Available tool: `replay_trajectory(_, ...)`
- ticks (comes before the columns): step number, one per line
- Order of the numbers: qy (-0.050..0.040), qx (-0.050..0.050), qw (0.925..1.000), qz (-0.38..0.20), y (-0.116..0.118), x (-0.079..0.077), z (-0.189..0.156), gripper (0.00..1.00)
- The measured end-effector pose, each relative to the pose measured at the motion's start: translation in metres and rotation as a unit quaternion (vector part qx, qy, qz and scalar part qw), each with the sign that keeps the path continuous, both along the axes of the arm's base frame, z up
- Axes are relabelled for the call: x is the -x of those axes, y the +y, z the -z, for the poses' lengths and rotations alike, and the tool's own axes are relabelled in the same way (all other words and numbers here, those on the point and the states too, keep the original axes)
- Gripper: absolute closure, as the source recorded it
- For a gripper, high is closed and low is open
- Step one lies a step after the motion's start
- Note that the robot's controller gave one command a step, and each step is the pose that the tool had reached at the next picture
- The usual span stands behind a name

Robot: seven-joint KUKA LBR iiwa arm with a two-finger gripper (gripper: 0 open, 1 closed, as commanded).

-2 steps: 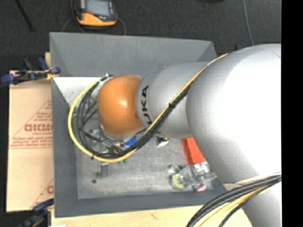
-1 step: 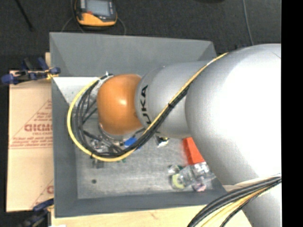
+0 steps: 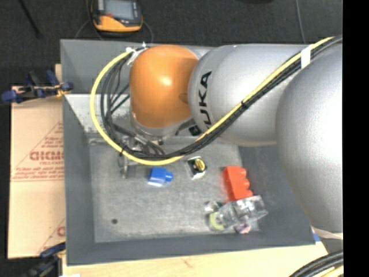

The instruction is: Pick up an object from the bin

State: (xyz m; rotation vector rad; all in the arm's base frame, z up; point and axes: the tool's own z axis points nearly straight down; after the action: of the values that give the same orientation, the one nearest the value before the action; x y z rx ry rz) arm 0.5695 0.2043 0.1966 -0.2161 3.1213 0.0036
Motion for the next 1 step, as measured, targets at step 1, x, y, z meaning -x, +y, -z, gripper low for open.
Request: replay_trajectory(1, 0.0006, 0.002, 0.9994, -0.036, -0.0163, -0.0719, -0.0096, 1.00)
